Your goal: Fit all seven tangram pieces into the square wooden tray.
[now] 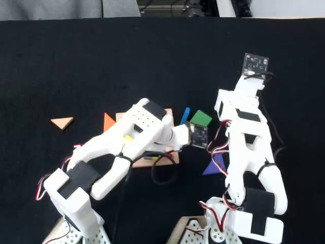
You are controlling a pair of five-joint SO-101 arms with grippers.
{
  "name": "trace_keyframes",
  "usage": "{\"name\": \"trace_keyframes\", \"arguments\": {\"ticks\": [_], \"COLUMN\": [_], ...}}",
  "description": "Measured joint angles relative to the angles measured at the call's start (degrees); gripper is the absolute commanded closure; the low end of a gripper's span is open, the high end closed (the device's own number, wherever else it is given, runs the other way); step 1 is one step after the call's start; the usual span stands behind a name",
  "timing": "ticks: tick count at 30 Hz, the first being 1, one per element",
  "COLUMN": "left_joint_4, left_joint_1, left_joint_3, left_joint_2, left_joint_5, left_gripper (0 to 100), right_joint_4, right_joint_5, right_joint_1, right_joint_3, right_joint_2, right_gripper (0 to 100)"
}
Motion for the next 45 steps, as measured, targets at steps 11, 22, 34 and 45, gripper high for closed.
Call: {"name": "trace_keyframes", "arguments": {"ticks": [11,22,34,45], "left_joint_4": [-3.34,-3.16,-2.37,-2.20], "left_joint_1": [-0.62,-0.18,0.79,0.97], "left_joint_3": [1.93,1.93,3.16,2.55], "left_joint_2": [-1.05,-1.05,-1.49,-1.41], "left_joint_5": [2.55,7.56,7.74,12.04], "left_gripper": [97,97,97,95], "right_joint_4": [-2.02,-2.11,-2.11,-2.11], "right_joint_5": [0.00,-0.18,-0.18,-0.18], "right_joint_1": [0.00,0.00,0.00,0.00], "right_joint_3": [0.00,0.00,0.00,0.00], "right_joint_2": [0.00,0.00,0.00,0.00], "right_gripper": [83.2,83.2,83.2,83.2]}}
